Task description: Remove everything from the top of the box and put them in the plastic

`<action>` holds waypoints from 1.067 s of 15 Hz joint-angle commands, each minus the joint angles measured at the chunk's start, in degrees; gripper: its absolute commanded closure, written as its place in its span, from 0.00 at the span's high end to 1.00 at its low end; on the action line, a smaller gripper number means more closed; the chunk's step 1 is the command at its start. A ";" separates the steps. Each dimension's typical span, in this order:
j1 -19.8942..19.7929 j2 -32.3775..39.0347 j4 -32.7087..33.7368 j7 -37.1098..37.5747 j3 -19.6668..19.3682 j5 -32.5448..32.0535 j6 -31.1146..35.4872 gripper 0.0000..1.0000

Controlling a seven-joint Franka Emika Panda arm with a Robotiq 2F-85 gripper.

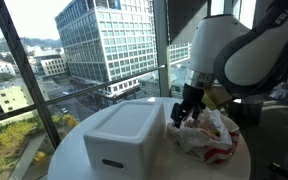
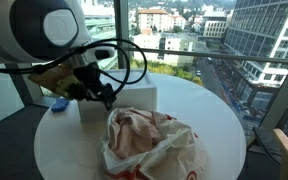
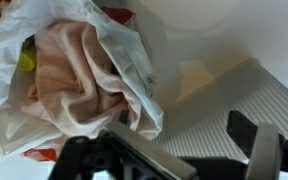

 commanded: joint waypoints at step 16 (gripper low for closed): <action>-9.28 6.12 1.05 -19.38 9.12 14.35 -2.05 1.00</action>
